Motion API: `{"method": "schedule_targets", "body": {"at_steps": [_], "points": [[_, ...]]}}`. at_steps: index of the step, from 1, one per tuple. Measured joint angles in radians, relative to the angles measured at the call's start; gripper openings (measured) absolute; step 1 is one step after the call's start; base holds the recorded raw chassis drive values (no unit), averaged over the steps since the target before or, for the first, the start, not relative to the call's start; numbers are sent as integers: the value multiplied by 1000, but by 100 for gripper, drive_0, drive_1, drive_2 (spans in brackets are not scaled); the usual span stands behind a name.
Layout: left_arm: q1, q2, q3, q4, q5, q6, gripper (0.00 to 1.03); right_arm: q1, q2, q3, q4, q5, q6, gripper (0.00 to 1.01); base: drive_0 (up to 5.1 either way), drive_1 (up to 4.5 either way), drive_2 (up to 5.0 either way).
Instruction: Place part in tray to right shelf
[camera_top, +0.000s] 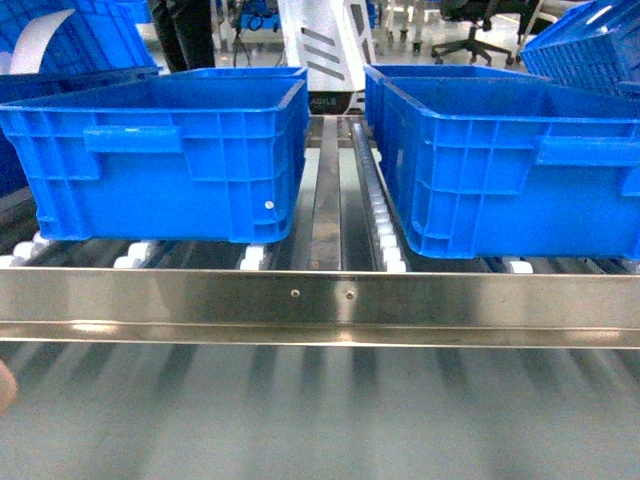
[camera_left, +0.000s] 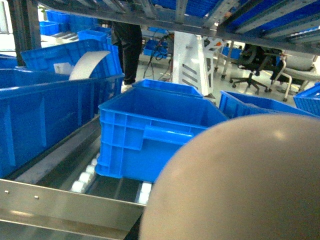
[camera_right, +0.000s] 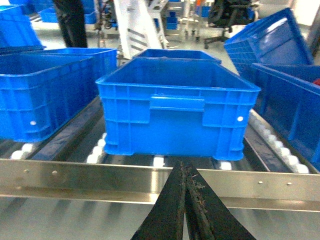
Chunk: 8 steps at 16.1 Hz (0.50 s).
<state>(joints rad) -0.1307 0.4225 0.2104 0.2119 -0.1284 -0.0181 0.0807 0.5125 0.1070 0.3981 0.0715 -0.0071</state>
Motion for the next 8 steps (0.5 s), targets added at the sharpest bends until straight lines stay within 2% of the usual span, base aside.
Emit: {"method": "schedule_targets", "body": {"at_steps": [1, 2, 3, 8], "points": [[27, -25, -36, -4, 26, 0, 12, -78, -35, -18, -17, -60, 0, 2, 0, 0, 0], [109, -49, -63, -10, 109, 0, 12, -87, -64, -30, -29, -60, 3, 2, 0, 0, 0], [138, -68, -77, -9, 113, 3, 12, -79, -90, -39, -46, -71, 3, 2, 0, 0, 0], [130, -177, -150, -41, 128, 3, 12, -81, -220, -95, -114, -72, 5, 2, 0, 0, 0]]}}
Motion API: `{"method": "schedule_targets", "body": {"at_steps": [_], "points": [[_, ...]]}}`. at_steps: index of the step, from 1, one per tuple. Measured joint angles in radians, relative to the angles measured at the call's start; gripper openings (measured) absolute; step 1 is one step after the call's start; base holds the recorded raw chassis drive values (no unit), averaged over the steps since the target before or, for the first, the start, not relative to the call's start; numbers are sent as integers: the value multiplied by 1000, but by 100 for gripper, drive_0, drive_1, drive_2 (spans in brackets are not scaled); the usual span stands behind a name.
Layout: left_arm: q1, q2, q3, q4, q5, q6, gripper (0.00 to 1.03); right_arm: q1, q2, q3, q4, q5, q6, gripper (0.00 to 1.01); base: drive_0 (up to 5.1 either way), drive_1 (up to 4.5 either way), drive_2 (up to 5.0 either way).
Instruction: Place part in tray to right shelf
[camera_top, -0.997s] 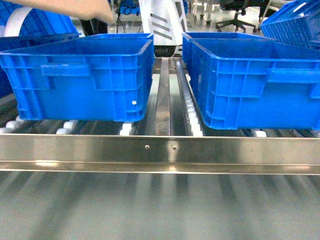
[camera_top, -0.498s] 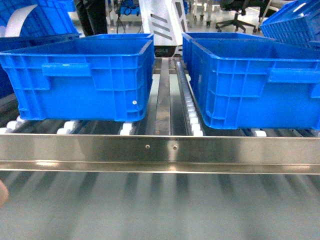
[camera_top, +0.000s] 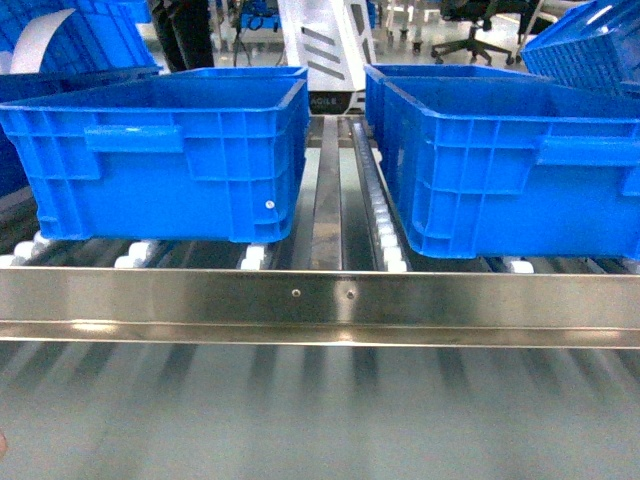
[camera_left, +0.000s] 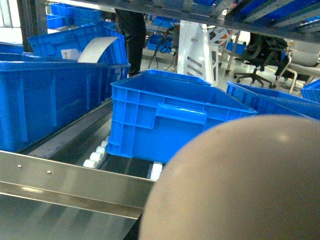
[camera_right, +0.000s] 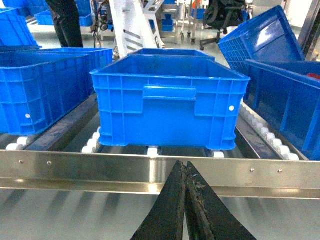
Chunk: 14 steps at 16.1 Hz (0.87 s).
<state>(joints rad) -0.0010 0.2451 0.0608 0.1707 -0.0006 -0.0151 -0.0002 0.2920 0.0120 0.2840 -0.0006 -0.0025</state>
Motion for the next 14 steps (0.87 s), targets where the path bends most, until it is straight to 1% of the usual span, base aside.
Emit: {"method": "schedule_targets", "body": {"at_steps": [2, 7, 8, 9, 10, 13, 14], "points": [[0, -37, -13, -19, 0, 0, 12, 0, -49, 0, -36, 0, 2, 2, 0, 0, 0], [0, -57, -22, -33, 0, 0, 12, 0, -75, 0, -68, 0, 2, 2, 0, 0, 0], [0, -83, -23, -71, 0, 0, 12, 0, -87, 0, -80, 0, 2, 2, 0, 0, 0], [1, -210, -44, -203, 5, 2, 12, 0, -107, 0, -99, 1, 2, 2, 0, 0, 0], [0, -235, -44, -156, 0, 1, 12, 0, -146, 1, -151, 0, 3, 2, 0, 0, 0], [0, -235, -45, -188, -1, 0, 12, 0, -242, 1, -286, 0, 2, 2, 0, 0, 0], [0, -235, -45, -192, -5, -1, 12, 0, -255, 1, -291, 0, 3, 2, 0, 0, 0]]}}
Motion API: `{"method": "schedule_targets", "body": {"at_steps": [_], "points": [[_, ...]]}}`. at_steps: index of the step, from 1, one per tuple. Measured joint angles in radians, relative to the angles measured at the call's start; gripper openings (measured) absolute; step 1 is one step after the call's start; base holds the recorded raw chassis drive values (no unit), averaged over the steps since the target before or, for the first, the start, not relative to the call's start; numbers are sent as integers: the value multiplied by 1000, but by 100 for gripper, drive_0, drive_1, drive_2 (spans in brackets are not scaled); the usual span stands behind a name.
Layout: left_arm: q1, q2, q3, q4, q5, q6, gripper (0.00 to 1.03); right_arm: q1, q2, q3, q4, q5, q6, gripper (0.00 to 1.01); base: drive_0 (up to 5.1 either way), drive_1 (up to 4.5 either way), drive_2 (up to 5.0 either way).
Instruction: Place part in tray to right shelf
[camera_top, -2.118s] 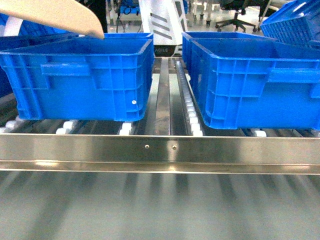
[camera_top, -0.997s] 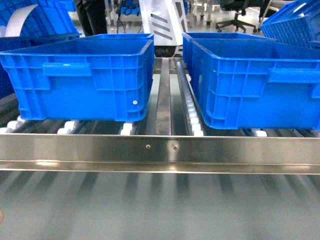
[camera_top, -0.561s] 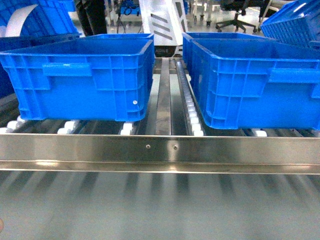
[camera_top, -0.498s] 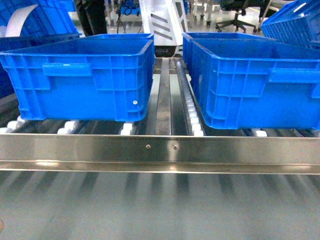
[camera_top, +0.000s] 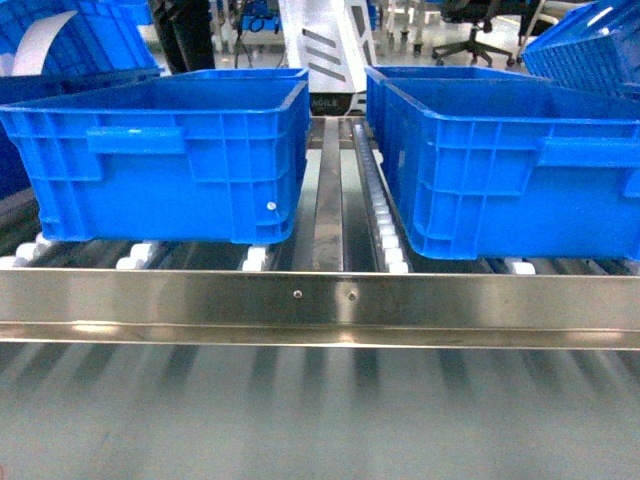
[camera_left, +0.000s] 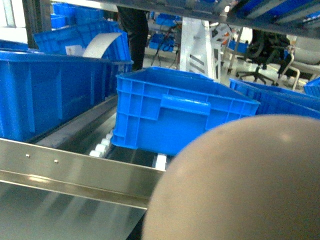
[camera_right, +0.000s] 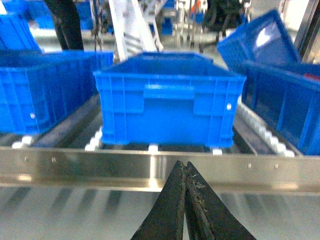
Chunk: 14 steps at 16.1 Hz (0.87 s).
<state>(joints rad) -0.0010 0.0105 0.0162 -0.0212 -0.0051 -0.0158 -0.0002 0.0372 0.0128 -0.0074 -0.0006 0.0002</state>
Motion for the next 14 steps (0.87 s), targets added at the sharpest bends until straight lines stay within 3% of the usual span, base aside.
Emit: {"method": "schedule_targets", "body": {"at_steps": [9, 10, 11, 12, 14], "points": [[1, -1, 0, 13, 5, 2, 12, 0, -33, 0, 3, 0, 0, 2, 0, 0, 0], [1, -1, 0, 13, 5, 2, 12, 0, -33, 0, 3, 0, 0, 12, 0, 0, 0], [1, -1, 0, 13, 5, 2, 12, 0, -33, 0, 3, 0, 0, 37, 0, 0, 0], [1, -1, 0, 13, 5, 2, 12, 0, -33, 0, 3, 0, 0, 50, 0, 0, 0], [1, -1, 0, 13, 5, 2, 12, 0, -33, 0, 3, 0, 0, 65, 0, 0, 0]]}}
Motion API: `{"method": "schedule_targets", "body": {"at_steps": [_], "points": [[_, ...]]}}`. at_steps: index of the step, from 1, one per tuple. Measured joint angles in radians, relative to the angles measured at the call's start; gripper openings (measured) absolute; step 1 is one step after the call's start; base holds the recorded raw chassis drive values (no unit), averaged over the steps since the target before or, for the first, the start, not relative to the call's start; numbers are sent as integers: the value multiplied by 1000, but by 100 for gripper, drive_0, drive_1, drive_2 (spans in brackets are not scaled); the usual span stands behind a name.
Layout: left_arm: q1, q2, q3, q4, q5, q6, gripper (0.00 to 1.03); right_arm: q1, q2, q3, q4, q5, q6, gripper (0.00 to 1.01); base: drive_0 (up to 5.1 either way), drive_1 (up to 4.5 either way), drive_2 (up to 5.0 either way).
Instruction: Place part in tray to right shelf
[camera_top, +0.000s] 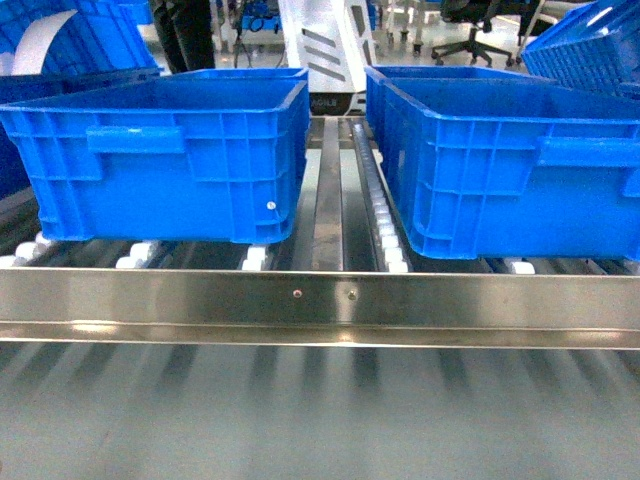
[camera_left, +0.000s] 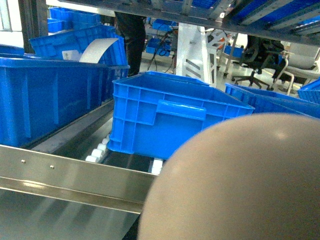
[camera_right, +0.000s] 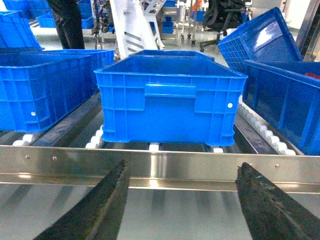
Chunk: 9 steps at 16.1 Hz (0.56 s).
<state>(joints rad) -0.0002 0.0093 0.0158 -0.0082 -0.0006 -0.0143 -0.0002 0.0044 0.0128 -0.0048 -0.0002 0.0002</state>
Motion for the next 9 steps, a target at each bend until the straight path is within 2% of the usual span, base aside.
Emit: {"method": "schedule_targets", "body": {"at_steps": [5, 6, 9], "points": [[0, 0, 0, 0, 0, 0, 12, 0, 0, 0, 0, 0, 0, 98, 0, 0, 0], [0, 0, 0, 0, 0, 0, 12, 0, 0, 0, 0, 0, 0, 100, 0, 0, 0], [0, 0, 0, 0, 0, 0, 12, 0, 0, 0, 0, 0, 0, 98, 0, 0, 0]]}}
